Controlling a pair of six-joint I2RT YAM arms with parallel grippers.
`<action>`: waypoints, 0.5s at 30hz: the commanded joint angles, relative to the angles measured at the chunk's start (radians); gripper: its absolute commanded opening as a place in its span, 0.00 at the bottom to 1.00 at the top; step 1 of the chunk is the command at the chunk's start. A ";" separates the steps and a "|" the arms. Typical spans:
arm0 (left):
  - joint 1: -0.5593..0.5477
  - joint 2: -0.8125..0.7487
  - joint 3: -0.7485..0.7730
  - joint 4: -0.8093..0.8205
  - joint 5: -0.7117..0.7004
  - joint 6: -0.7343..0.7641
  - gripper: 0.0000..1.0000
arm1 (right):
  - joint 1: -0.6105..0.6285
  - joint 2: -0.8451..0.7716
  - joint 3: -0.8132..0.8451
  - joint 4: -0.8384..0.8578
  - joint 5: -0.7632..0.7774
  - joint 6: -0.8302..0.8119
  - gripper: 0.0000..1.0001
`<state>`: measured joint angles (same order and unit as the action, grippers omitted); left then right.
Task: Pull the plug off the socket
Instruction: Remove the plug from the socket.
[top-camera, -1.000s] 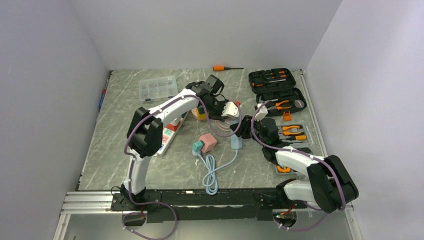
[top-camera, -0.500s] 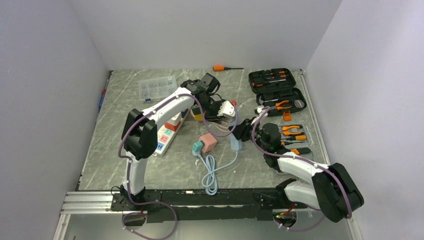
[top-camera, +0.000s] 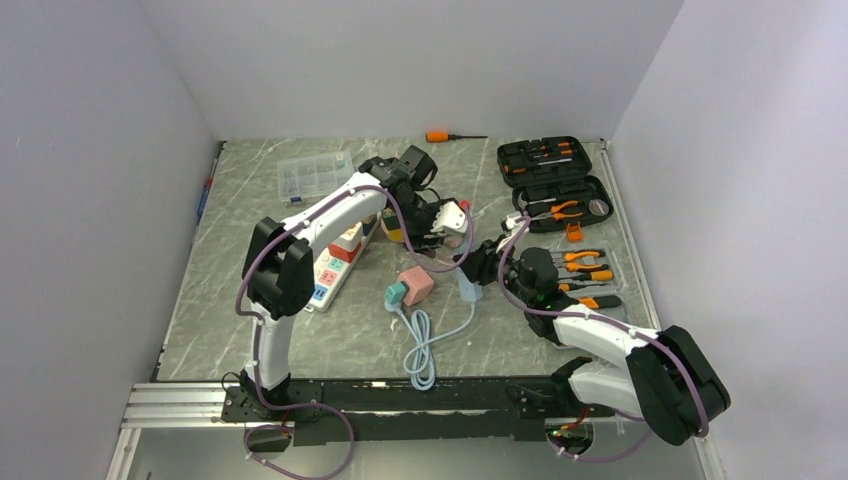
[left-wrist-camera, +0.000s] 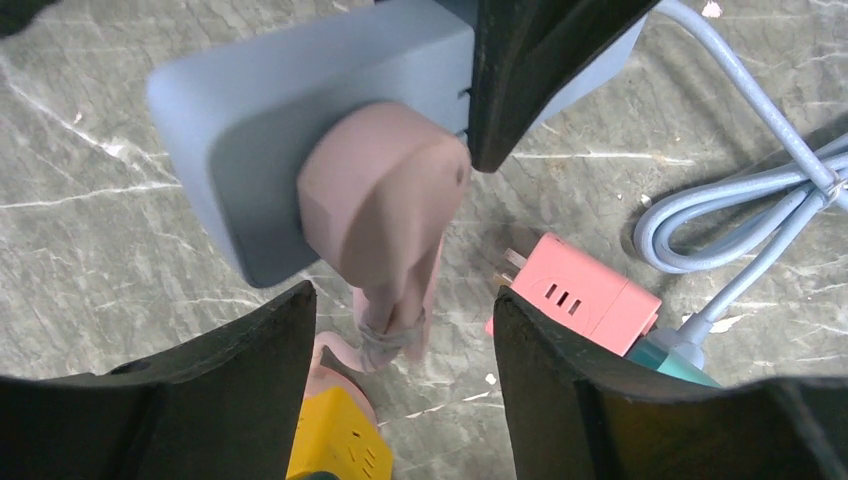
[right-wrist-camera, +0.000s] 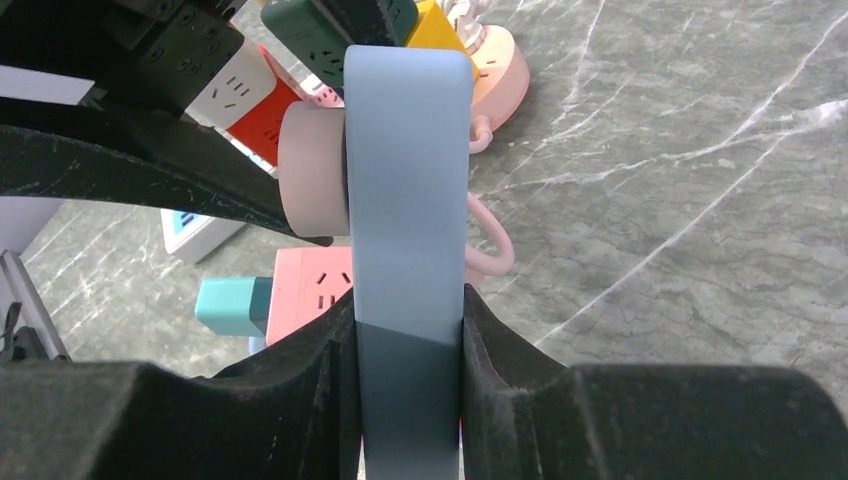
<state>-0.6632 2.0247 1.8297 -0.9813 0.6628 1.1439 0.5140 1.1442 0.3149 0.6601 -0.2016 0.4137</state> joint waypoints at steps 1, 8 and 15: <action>-0.007 0.015 0.069 -0.023 0.062 0.036 0.68 | 0.020 -0.033 0.067 0.128 -0.015 -0.041 0.00; -0.009 0.135 0.258 -0.227 0.117 0.093 0.33 | 0.021 -0.036 0.069 0.136 -0.010 -0.057 0.00; -0.013 0.136 0.237 -0.265 0.112 0.128 0.18 | 0.027 -0.023 0.075 0.159 -0.022 -0.089 0.00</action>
<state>-0.6670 2.1670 2.0636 -1.1812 0.7353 1.2213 0.5289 1.1442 0.3264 0.6361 -0.1833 0.3595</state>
